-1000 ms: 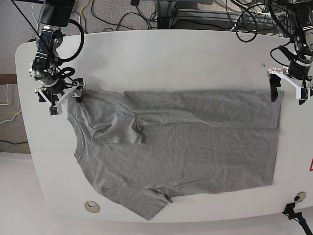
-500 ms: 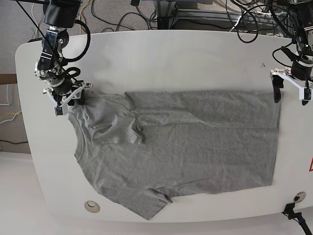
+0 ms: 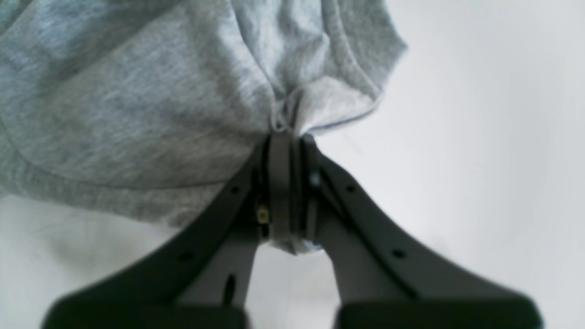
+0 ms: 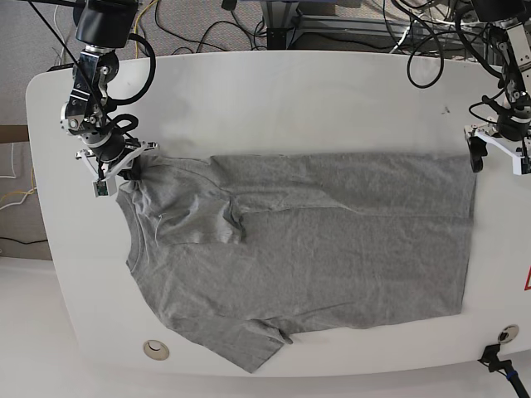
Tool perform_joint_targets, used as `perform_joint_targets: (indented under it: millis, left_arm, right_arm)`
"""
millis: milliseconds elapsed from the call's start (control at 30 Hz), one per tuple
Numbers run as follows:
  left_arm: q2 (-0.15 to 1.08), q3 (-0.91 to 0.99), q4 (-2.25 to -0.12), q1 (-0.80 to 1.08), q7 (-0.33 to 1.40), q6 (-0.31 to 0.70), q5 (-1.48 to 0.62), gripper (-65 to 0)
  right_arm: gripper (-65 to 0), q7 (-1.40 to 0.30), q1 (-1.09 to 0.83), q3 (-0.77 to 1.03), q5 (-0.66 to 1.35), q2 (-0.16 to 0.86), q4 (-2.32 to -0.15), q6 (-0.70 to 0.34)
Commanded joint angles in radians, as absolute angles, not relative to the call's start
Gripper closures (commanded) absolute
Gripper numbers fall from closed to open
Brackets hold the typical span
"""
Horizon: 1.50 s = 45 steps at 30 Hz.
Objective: Fold the T-shirt properly
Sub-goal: 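Grasp the shirt's edge again with both grippers, then drag the shirt toward the robot with both grippers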
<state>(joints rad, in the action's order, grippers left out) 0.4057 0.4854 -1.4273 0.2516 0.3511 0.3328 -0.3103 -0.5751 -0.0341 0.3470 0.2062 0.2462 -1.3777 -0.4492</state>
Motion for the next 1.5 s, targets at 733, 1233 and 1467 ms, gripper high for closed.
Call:
perform_joint_targets:
  millis: [733, 1233, 1467]
  left_arm:
    - [0.421, 0.305, -1.262, 0.154, 0.326, 0.329, -0.318, -55.6]
    - [0.421, 0.305, -1.287, 0.220, 0.331, 0.329, -0.320, -6.5]
    - [0.421, 0.311, -1.411, 0.400, 0.331, 0.329, -0.320, -6.5]
  right_arm:
    - [0.0, -0.607, -0.030, 0.348, 0.176, 0.254, -1.379, -0.443]
    - [0.0, -0.607, -0.085, 0.349, 0.176, 0.255, -1.414, -0.443]
    - [0.0, -0.607, -0.252, 0.351, 0.176, 0.255, -1.557, -0.441]
